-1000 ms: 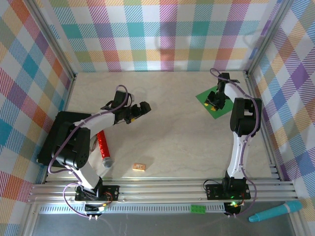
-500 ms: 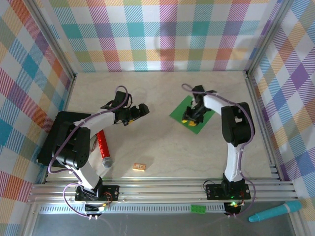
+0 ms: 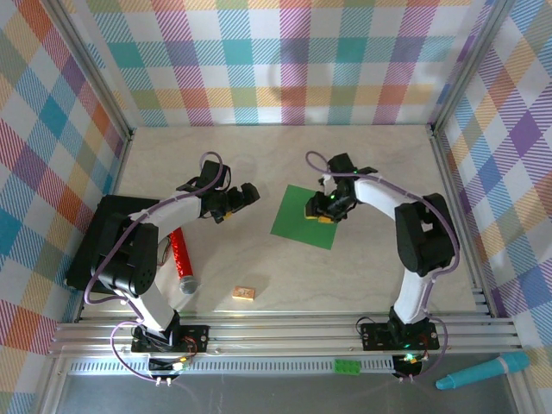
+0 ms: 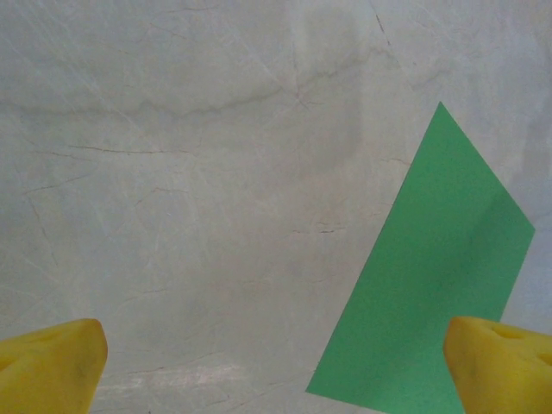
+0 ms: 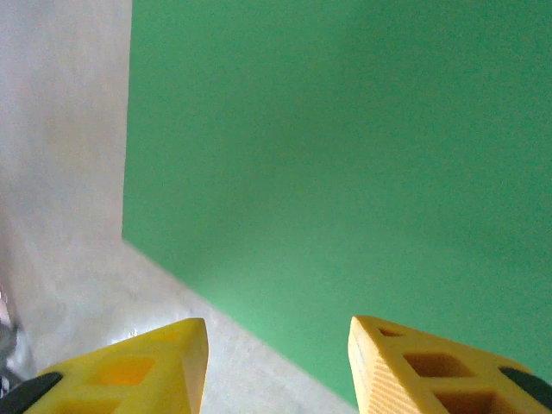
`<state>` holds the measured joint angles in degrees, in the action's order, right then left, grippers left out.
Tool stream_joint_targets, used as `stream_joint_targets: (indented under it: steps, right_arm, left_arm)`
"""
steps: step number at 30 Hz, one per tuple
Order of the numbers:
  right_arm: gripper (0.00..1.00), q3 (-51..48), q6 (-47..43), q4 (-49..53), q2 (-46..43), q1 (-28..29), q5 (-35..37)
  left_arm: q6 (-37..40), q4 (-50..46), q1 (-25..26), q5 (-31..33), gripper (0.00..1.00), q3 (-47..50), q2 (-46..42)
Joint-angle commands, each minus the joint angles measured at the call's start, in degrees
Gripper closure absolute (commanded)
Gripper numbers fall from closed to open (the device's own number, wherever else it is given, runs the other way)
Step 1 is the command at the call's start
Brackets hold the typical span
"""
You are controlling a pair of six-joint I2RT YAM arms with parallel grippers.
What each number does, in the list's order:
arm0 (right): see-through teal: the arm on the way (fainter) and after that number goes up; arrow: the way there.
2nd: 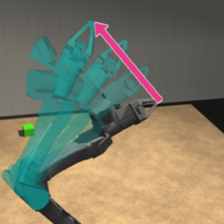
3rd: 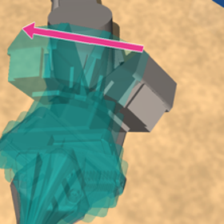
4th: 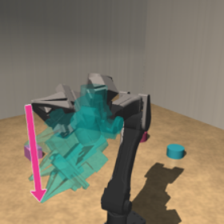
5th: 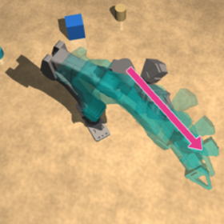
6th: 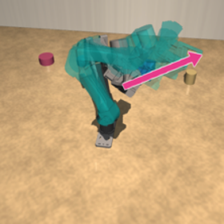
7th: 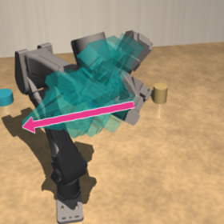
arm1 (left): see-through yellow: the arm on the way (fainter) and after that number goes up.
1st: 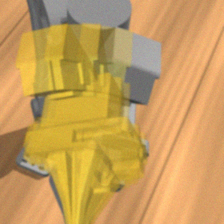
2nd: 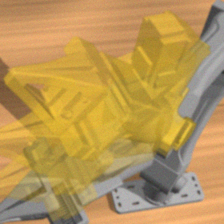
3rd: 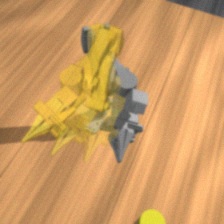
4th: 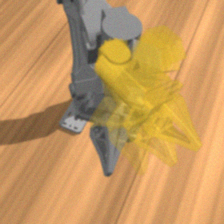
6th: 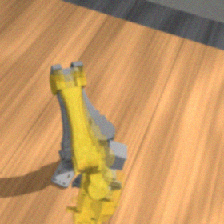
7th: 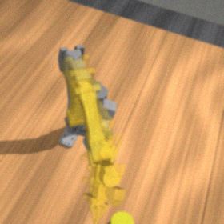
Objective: Fold a paper plane with a square sheet of paper (pick it up from the middle)
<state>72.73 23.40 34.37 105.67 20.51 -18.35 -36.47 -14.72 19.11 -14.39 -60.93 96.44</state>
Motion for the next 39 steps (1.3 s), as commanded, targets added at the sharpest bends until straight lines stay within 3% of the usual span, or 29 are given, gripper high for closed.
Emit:
stream_joint_targets:
  steps: [1, 10, 22, 27, 32, 35, 39]
  right_arm:
    - [0.53, -1.2, 6.8, -0.3, 1.9, -2.5, 7.3]
    - [0.55, 0.0, 7.0, -1.4, 6.7, -3.0, 4.8]
    - [0.58, 3.7, -1.4, 0.1, 12.2, 4.5, 0.2]
    - [0.58, 6.1, 2.8, -0.4, 12.6, 6.5, -3.5]
    - [0.56, 4.3, 12.7, -2.5, 6.0, 5.6, 1.2]
    - [0.52, 0.7, 16.6, -5.1, 0.6, 2.6, 4.0]
    - [0.33, -3.5, 17.6, -6.3, -4.0, -0.9, 8.7]
  left_arm:
    - [-1.1, 0.2, 0.9, -2.0, 0.00, -1.0, 0.7]
    - [-0.3, -0.3, 3.1, -5.4, 0.00, -2.7, 2.6]
    - [1.1, -5.3, 6.6, -5.8, 0.02, -5.6, 5.8]
    - [-0.5, -8.4, 9.4, -2.4, 0.03, -6.9, 7.5]
    - [-0.8, -12.3, 12.3, 1.9, 0.02, -9.8, 8.7]
    - [0.7, -15.4, 14.3, 4.1, 0.02, -12.4, 10.1]
    - [4.9, -22.0, 16.9, 7.7, 0.00, -18.3, 13.6]
